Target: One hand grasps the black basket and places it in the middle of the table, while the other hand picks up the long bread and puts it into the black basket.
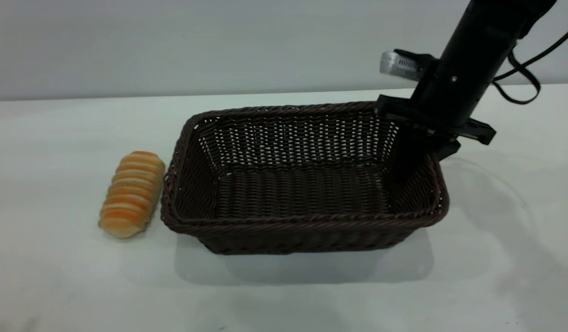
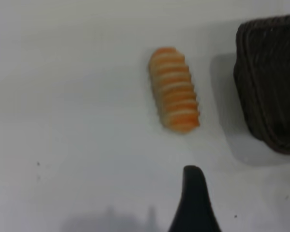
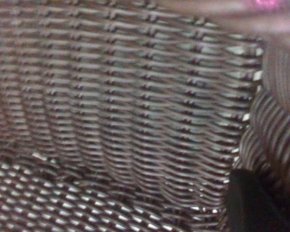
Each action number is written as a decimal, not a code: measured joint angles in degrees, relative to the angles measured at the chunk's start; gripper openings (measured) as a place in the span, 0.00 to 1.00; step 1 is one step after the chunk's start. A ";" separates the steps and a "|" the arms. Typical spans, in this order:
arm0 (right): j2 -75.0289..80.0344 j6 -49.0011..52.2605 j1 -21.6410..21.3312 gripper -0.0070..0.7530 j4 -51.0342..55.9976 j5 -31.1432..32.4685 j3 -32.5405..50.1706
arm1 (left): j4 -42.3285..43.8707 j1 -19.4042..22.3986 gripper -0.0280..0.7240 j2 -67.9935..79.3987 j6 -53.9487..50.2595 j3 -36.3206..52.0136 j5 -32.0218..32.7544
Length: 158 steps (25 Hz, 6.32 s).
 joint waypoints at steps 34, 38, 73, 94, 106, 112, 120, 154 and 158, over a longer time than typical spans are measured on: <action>-46.18 -8.26 0.57 0.58 -9.40 16.97 7.69 | -7.58 -5.82 0.81 58.56 4.34 -14.09 -22.54; -57.99 -9.12 0.57 0.57 -6.98 17.32 16.35 | -7.63 -6.39 0.81 65.05 4.40 -18.64 -23.42; -124.43 0.85 0.57 0.57 -23.36 12.17 65.80 | 3.77 -19.01 0.16 53.43 4.32 -28.44 -15.82; -130.24 2.64 0.57 0.57 -24.82 11.92 66.08 | 3.40 -35.12 0.89 65.35 4.64 -28.52 -26.25; -135.59 2.64 0.57 0.57 -24.96 11.98 66.08 | 14.35 -35.01 0.83 30.22 -0.75 -28.52 11.03; -135.59 2.64 0.57 0.57 -25.03 11.98 66.08 | 15.60 -35.01 0.82 14.89 -2.85 -26.10 27.82; -135.59 2.64 0.57 0.57 -25.12 11.98 66.08 | 15.28 -35.01 0.82 -5.73 -8.68 -6.17 29.69; -135.76 2.64 -7.00 0.57 -25.00 11.98 66.08 | 13.99 -18.09 0.82 -40.62 -13.64 12.03 27.49; -135.76 2.64 -7.00 0.57 -24.95 11.98 66.08 | 13.99 -5.08 0.82 -42.77 -13.64 12.03 27.49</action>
